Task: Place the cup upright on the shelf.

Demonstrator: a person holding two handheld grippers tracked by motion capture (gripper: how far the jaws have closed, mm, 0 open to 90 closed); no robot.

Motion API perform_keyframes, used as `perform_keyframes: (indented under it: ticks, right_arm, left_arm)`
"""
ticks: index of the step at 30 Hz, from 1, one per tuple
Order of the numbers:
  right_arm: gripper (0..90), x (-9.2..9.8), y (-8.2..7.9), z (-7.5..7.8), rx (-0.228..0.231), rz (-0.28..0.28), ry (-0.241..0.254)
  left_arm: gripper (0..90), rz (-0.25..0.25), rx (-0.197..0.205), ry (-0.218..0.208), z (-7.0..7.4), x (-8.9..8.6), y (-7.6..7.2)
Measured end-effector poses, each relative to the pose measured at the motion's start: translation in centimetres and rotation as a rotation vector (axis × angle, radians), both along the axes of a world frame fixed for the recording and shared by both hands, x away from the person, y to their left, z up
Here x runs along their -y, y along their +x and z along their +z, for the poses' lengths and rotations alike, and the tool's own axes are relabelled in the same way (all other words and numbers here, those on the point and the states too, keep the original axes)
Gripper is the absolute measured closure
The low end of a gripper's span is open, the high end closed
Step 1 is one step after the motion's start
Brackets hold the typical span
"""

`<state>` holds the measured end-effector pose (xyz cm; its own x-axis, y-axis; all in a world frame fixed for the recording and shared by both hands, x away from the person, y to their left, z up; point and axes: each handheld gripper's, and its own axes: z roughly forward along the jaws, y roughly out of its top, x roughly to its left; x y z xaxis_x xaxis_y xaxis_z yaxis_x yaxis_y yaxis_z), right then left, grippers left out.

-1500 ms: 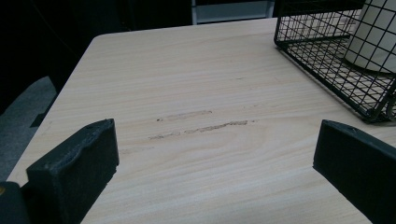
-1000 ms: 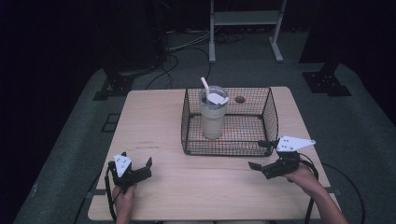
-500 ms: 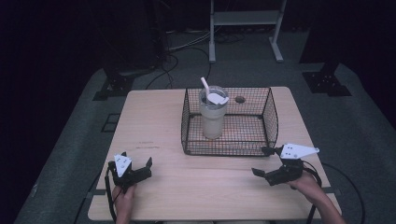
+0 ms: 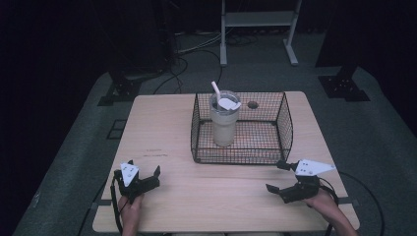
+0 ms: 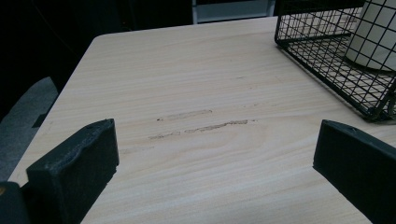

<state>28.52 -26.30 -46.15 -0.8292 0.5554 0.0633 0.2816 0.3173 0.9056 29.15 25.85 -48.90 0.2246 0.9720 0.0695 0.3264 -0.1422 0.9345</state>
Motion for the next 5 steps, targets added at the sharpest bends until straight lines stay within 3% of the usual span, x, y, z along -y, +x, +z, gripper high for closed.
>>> perform_keyframes:
  ticks: [3, 5]
  right_arm:
    - [8.9, -0.32, -0.39, -0.36, 0.020, -0.027, -0.013]
    - [8.9, -0.67, -0.85, -0.72, 0.020, -0.059, 0.004]
  left_arm:
    - [0.0, -0.001, -0.001, -0.001, 0.01, 0.00, 0.04]
    - [0.0, 0.000, -0.002, -0.003, 0.00, 0.01, 0.08]
